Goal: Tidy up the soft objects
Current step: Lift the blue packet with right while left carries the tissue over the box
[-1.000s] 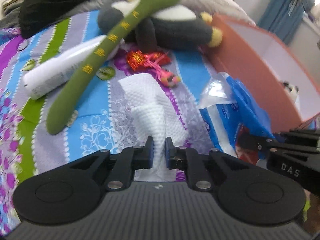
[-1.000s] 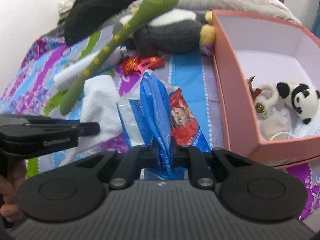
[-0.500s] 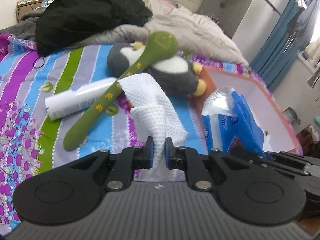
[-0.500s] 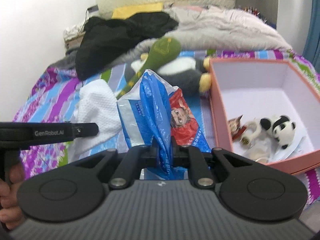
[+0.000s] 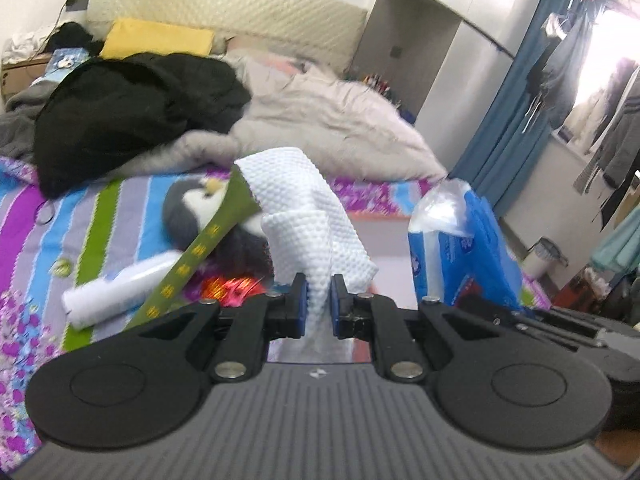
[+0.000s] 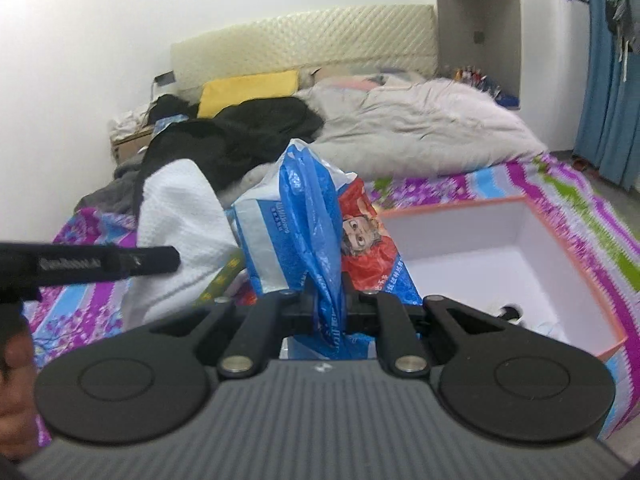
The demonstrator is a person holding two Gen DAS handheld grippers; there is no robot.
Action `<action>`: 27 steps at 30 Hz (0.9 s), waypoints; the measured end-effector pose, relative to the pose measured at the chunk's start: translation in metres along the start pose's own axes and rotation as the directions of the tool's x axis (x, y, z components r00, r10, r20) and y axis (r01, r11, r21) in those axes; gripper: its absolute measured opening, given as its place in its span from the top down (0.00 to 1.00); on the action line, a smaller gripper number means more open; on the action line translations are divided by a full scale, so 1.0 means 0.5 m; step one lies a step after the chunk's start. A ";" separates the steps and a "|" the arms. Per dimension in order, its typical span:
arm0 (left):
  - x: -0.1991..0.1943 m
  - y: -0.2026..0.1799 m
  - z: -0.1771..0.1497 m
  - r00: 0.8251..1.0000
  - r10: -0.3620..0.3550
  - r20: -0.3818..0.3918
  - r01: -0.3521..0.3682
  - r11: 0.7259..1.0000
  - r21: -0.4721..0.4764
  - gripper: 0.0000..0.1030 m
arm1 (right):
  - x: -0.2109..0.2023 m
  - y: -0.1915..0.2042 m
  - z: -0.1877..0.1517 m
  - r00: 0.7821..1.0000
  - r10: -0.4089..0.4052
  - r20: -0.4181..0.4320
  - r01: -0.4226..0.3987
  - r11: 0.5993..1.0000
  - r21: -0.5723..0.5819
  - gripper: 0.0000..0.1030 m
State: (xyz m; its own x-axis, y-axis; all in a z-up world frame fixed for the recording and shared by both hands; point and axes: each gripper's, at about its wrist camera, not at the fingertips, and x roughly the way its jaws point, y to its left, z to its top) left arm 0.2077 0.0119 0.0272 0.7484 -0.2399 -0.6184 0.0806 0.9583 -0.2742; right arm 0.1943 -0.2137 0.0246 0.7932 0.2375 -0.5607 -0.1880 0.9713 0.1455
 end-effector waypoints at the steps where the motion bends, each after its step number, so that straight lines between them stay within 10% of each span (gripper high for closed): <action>1: -0.001 -0.012 0.012 1.000 -0.009 0.011 0.009 1.000 -0.002 0.86 | -0.001 -0.010 0.006 1.000 -0.011 0.004 0.011 1.000 -0.002 0.87; 14: 0.142 -0.226 0.100 0.987 -0.147 -0.072 0.152 0.986 0.068 0.86 | 0.039 -0.196 0.062 0.986 -0.141 -0.086 0.147 0.987 0.064 0.87; 27: 0.427 -0.379 0.034 0.926 -0.113 -0.361 0.179 0.971 0.155 0.86 | 0.165 -0.381 -0.028 0.904 -0.207 -0.375 0.281 0.947 0.157 0.87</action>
State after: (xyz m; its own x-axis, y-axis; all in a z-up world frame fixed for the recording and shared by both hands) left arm 0.3634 -0.2183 -0.0402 0.4465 -0.3864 -0.8071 0.3146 0.9121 -0.2627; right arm 0.2874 -0.3788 -0.0609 0.5389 0.0179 -0.8422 0.1363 0.9847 0.1081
